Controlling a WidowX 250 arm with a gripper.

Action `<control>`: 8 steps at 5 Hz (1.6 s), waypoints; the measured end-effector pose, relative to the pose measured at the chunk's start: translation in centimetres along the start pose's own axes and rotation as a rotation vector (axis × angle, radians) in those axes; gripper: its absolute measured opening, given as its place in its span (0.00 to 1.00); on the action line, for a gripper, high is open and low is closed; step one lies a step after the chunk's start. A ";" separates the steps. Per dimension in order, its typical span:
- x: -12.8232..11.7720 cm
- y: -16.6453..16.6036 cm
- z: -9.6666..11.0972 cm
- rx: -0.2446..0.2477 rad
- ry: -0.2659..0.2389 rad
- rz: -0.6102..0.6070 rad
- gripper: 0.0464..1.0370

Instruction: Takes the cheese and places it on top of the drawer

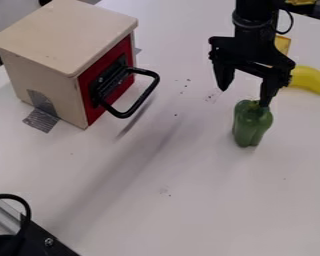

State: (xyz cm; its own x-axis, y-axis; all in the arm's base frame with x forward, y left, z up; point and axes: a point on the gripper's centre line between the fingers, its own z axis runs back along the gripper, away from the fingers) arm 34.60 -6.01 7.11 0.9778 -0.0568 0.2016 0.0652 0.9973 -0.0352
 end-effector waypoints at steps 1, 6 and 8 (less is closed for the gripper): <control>-0.7 0.0 -1.1 0.004 0.038 -0.001 0.96; 10.4 0.4 1.3 -0.043 -0.135 0.142 0.96; 14.4 2.4 -3.3 0.043 -0.130 0.198 0.96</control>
State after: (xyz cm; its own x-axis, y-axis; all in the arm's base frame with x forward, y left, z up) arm 49.44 -4.63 6.74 0.9365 0.1444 0.3197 -0.1369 0.9895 -0.0459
